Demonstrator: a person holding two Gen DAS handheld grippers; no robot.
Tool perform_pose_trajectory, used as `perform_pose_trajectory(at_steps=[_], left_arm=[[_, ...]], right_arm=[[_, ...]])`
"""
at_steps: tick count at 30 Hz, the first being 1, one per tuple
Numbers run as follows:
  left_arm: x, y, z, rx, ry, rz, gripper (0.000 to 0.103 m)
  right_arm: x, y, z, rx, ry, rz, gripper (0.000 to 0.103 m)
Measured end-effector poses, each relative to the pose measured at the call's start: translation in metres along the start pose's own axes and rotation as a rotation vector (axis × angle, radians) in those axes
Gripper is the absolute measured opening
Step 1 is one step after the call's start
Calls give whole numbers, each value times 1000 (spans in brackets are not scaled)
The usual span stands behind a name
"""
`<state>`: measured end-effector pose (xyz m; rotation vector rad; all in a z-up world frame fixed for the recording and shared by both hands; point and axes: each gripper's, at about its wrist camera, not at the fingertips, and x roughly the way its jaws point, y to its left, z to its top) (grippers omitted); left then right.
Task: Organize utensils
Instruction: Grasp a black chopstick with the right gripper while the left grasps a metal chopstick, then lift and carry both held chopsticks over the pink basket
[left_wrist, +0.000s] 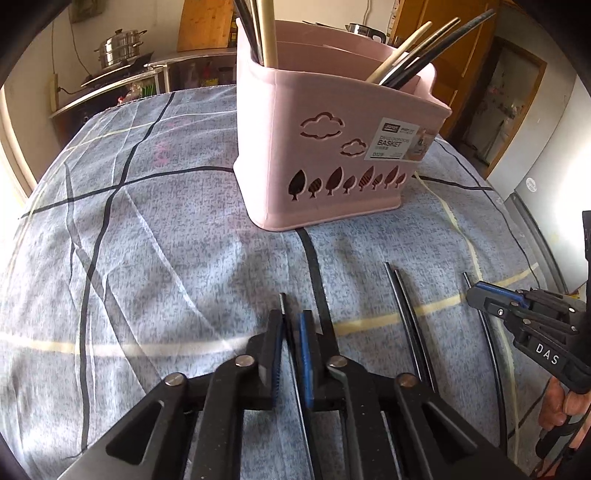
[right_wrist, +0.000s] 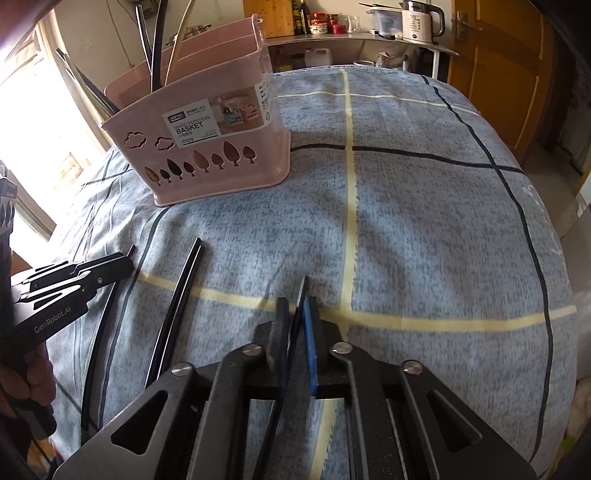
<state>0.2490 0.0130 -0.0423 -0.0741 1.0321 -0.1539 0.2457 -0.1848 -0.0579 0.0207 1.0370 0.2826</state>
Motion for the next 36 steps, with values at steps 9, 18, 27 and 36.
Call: perform_pose_trajectory(at_steps=[9, 18, 27, 36], left_arm=[[-27, 3, 11, -10, -38, -46, 5], [-101, -2, 32, 22, -183, -83, 4], [-164, -9, 61, 61, -319, -96, 4], [-190, -11, 64, 69, -366, -103, 4]], right_arm=[[-21, -1, 2, 23, -33, 40, 5], [-83, 14, 27, -10, -187, 62, 5], [-141, 31, 53, -49, -352, 58, 4], [-168, 37, 54, -69, -423, 50, 4]])
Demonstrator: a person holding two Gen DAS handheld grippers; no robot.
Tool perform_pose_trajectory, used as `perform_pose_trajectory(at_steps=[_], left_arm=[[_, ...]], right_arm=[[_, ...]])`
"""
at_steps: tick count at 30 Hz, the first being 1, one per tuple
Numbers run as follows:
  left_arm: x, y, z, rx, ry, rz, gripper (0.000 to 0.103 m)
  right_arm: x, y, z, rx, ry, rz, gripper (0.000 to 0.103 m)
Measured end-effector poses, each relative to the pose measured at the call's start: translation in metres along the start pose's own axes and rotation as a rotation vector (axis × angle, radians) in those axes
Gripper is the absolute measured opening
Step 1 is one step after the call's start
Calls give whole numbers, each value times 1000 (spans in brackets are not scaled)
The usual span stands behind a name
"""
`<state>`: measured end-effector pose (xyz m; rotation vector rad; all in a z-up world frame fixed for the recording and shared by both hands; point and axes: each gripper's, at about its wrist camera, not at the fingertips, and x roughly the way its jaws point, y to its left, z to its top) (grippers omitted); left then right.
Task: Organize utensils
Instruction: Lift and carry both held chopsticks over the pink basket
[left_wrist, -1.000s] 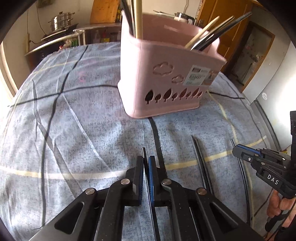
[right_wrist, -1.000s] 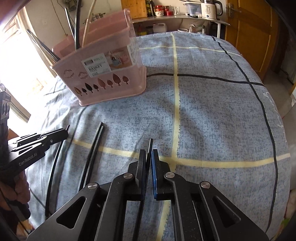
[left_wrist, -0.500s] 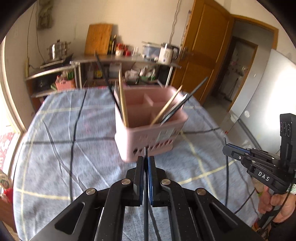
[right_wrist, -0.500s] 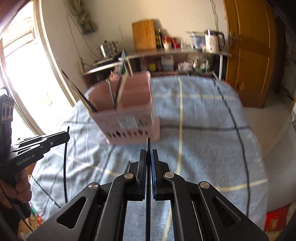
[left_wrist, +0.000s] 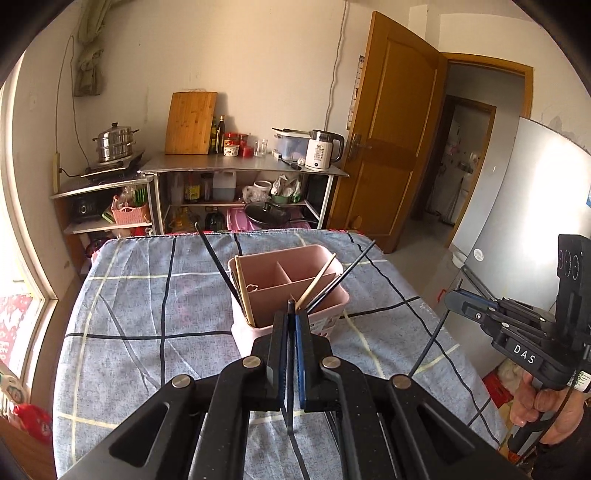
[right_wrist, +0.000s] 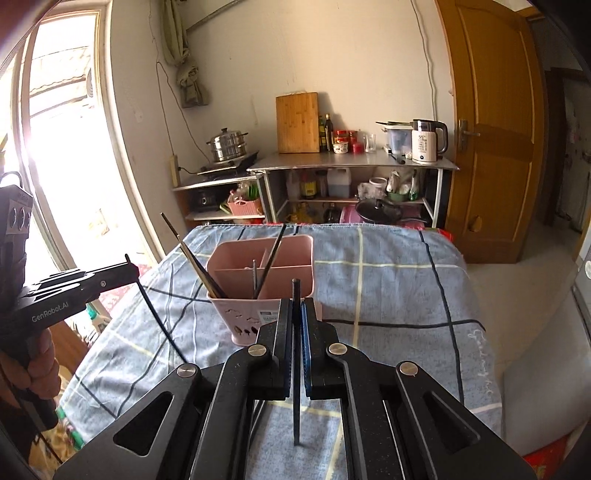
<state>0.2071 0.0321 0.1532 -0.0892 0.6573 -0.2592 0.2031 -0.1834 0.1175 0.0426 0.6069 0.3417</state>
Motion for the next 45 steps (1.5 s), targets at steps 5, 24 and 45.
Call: perform_pose_trajectory(at_steps=[5, 24, 45], left_arm=[[-8, -3, -7, 5, 0, -10, 4], [-41, -6, 25, 27, -40, -24, 4], [-28, 18, 121, 0, -155, 14, 4]], right_arm=[[-5, 0, -5, -2, 3, 2, 4], [-30, 15, 24, -28, -87, 28, 4], [-2, 36, 103, -21, -236, 87, 4]])
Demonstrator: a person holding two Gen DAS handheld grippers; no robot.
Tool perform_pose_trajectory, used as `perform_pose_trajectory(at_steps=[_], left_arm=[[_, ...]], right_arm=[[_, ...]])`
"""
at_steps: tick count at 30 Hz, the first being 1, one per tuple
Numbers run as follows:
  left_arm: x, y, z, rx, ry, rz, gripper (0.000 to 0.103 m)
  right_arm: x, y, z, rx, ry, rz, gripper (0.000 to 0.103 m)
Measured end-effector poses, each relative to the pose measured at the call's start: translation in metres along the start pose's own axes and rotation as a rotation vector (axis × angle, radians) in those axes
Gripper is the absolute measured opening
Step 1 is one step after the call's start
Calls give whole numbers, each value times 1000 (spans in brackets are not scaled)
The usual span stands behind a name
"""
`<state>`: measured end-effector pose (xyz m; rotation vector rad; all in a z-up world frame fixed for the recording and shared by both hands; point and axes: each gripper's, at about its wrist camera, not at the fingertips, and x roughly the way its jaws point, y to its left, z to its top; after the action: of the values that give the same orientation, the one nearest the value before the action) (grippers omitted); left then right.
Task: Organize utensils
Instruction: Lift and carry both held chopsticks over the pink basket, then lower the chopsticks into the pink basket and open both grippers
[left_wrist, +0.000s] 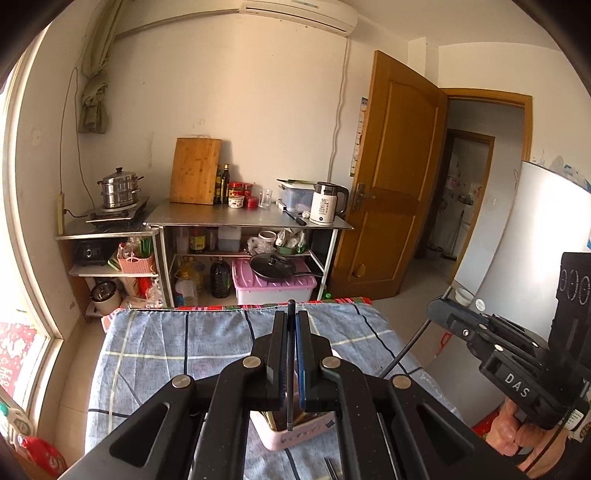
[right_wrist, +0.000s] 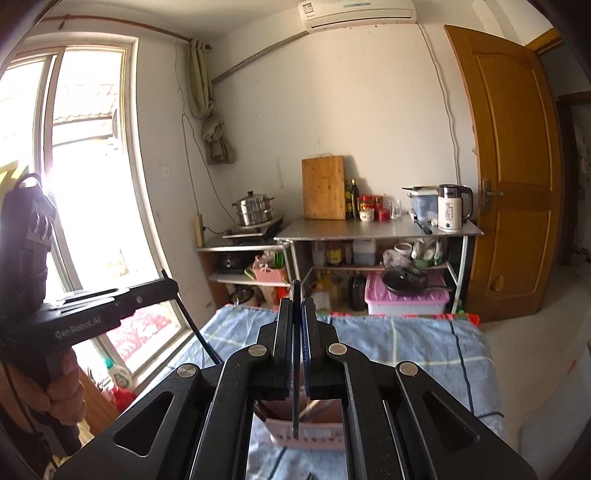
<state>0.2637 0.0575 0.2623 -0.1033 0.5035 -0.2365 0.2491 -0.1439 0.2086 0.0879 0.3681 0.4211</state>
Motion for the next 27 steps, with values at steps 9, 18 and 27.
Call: perform_pose_trajectory(at_steps=[9, 18, 27], left_arm=[[29, 14, -11, -21, 8, 7, 4], [63, 21, -49, -28, 98, 6, 4], [83, 23, -75, -15, 162, 11, 4]], right_arm=[[27, 2, -8, -7, 6, -5, 4], [52, -3, -36, -2, 92, -8, 4], [73, -8, -65, 1, 208, 6, 4]])
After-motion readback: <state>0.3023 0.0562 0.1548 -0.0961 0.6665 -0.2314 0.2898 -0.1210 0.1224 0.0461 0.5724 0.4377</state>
